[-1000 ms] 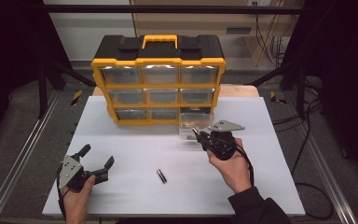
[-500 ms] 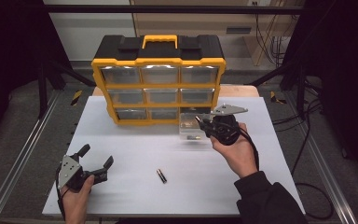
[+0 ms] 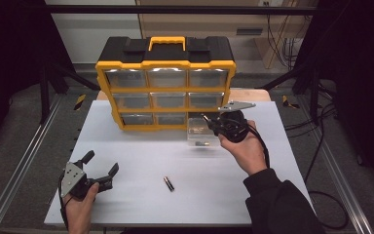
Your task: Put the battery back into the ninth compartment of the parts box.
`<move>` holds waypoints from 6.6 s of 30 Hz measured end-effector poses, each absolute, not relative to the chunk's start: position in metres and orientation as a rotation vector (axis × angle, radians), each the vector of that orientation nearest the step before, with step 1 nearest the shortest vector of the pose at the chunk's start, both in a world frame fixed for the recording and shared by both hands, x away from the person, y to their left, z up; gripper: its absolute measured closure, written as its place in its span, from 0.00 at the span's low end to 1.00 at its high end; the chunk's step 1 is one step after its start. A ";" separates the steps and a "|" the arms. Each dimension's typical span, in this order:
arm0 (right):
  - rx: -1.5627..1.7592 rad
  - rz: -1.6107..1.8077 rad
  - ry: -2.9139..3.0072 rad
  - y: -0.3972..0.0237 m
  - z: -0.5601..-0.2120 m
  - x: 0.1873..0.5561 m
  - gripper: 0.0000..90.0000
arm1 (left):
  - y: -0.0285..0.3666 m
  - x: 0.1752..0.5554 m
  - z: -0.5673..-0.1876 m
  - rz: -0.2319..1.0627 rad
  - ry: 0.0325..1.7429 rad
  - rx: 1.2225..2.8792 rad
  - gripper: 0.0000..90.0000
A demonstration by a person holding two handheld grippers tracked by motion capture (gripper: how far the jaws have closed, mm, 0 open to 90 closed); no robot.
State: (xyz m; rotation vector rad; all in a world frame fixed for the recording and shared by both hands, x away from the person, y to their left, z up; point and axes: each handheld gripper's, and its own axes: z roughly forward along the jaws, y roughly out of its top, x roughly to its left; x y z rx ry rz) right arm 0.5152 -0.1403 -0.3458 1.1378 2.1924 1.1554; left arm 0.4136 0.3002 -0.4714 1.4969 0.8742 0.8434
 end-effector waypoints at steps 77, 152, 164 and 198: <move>1.225 1.102 2.209 -0.116 -0.360 0.530 0.15 | 0.300 0.414 -0.471 0.845 0.870 1.495 0.02; 1.115 1.062 2.474 -0.034 -0.462 0.426 0.47 | 0.299 0.414 -0.471 0.847 0.858 1.498 0.02; 1.137 1.070 2.494 -0.023 -0.471 0.425 0.64 | 0.299 0.415 -0.472 0.837 0.858 1.504 0.02; 1.110 1.063 2.481 -0.018 -0.478 0.429 0.85 | 0.298 0.415 -0.472 0.812 0.845 1.513 0.02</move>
